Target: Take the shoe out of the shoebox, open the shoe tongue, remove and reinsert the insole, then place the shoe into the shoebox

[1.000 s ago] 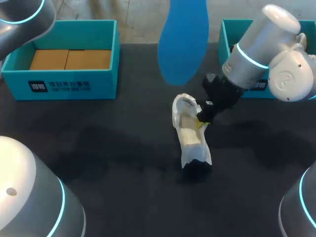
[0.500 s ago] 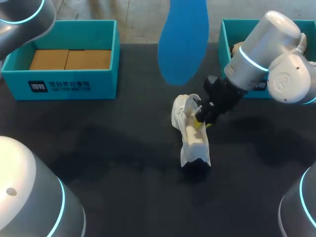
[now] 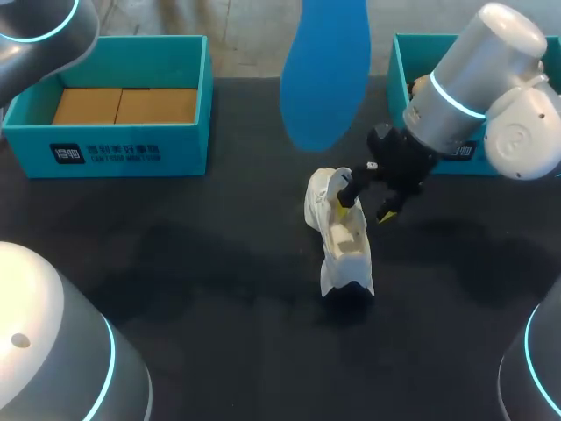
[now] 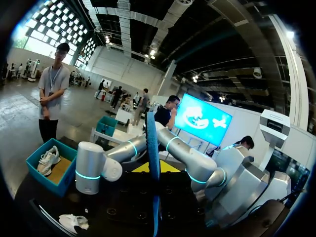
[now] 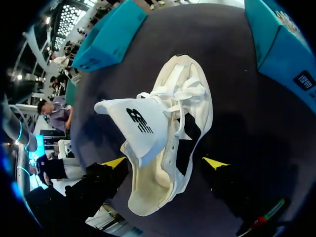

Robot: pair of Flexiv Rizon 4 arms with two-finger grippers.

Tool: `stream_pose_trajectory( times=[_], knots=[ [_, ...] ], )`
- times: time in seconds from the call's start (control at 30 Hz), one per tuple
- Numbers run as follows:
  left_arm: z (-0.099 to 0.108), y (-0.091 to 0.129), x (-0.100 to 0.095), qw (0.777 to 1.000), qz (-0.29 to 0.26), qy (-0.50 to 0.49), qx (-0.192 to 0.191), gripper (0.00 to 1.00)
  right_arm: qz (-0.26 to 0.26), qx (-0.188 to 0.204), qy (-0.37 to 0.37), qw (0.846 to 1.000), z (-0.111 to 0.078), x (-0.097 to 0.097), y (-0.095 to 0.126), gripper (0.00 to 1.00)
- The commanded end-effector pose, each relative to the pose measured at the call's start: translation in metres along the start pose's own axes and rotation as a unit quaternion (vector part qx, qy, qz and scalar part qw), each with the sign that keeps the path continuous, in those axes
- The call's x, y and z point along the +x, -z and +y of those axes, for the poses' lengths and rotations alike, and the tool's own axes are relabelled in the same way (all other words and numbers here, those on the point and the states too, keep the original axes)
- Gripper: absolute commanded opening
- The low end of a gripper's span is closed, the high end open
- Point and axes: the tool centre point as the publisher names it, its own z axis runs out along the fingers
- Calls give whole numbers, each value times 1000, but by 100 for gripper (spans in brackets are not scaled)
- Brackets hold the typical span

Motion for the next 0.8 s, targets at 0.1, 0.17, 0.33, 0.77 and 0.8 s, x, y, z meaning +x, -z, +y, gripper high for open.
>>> stream_pose_trajectory(
  times=[0.1,0.17,0.33,0.77,0.8],
  knots=[
    [-1,0,-1,1000,0,0,-1,0,-17,-21,-9,1000,-16,0,27,100],
    [-1,0,-1,1000,0,0,-1,0,-17,-28,-13,999,-18,-1,33,100],
    [-1,0,-1,1000,0,0,-1,0,-17,-35,-16,999,-26,-6,45,100],
    [-1,0,-1,1000,0,0,-1,0,5,-47,-16,999,-49,-29,69,100],
    [-1,0,-1,1000,0,0,-1,0,8,-47,-16,999,-51,-31,70,100]
  ],
)
